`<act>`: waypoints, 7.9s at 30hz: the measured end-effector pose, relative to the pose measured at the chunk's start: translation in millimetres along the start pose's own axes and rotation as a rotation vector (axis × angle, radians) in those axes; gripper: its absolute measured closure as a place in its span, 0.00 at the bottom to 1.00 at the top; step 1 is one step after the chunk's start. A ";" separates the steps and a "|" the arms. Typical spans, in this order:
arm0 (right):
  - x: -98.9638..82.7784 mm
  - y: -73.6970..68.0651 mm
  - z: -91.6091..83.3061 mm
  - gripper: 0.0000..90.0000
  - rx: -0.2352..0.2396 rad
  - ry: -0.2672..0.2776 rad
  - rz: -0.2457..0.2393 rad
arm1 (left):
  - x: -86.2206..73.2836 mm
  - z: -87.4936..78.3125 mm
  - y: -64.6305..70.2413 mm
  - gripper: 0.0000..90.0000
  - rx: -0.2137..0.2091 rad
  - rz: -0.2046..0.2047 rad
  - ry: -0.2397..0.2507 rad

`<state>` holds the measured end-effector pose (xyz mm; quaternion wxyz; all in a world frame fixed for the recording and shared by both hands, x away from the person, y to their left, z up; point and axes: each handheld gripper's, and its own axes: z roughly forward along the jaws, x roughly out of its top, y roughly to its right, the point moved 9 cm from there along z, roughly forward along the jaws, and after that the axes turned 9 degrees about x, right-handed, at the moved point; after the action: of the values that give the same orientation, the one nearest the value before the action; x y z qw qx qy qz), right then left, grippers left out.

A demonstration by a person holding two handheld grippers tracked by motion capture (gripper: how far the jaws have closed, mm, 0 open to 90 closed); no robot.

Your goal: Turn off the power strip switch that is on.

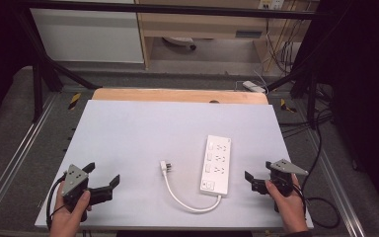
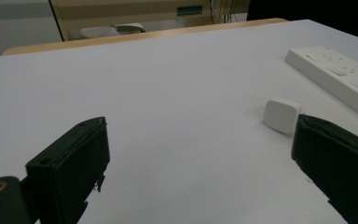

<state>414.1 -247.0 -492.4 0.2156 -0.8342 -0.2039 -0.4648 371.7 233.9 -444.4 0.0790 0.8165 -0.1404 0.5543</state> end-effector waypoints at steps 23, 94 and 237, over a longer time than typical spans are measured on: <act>30.2 -19.6 -13.0 0.04 0.034 0.170 0.016 | -6.1 3.9 0.7 0.05 0.005 0.012 -0.038; 117.7 -42.0 -16.9 0.37 0.059 0.130 -0.079 | -5.3 5.8 6.1 0.05 -0.011 0.034 -0.040; 87.8 -50.4 133.3 1.00 0.067 -0.126 -0.134 | -3.9 6.3 4.8 0.05 -0.018 0.028 -0.034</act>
<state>521.0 -120.0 -471.3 0.1987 -0.8385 -0.2881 -0.4176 374.4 228.0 -450.5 0.0763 0.8230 -0.1579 0.5403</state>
